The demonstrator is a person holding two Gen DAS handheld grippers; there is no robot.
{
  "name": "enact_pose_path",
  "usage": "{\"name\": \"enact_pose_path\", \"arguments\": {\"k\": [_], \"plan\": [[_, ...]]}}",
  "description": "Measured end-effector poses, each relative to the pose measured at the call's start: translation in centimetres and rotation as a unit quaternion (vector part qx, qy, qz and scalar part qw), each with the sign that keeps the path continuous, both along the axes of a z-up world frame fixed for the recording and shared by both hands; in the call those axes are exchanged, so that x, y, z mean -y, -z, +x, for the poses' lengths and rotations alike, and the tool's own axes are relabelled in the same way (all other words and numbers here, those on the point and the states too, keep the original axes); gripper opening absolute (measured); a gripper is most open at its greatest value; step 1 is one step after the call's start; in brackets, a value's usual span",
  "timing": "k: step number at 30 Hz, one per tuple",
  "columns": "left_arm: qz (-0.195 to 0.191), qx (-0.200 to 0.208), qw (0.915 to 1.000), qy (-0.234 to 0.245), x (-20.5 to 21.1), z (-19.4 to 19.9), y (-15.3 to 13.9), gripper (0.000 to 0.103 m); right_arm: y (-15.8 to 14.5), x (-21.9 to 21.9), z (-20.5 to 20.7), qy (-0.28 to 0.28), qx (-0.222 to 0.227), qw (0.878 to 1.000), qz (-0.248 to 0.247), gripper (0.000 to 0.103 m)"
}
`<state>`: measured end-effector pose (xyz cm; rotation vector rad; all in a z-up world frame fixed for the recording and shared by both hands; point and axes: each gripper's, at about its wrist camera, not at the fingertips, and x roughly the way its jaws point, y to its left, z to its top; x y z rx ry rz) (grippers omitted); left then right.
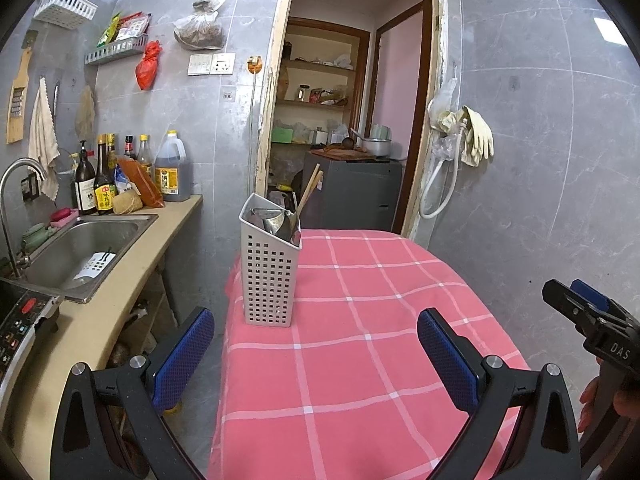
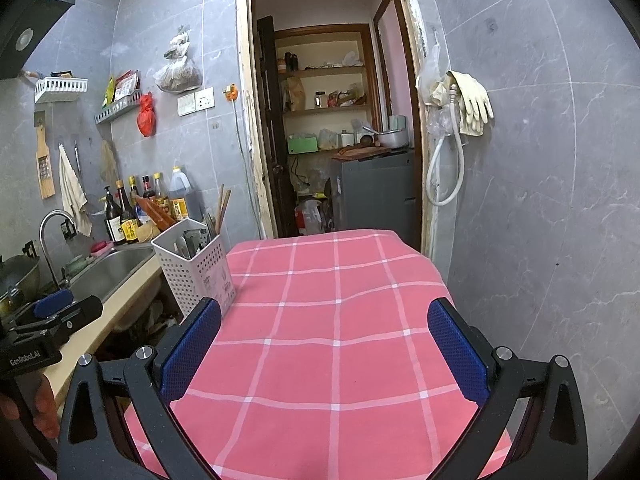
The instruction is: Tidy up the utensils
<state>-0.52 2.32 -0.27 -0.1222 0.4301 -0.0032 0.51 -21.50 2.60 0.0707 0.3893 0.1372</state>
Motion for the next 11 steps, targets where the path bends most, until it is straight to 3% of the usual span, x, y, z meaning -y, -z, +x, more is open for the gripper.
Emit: {"name": "enact_pose_path", "arguments": {"k": [11], "plan": [[-0.002,-0.013,0.9999,0.000,-0.19,0.98,0.38,0.102,0.40,-0.24,0.82,0.002,-0.012,1.000,0.001,0.102]]}}
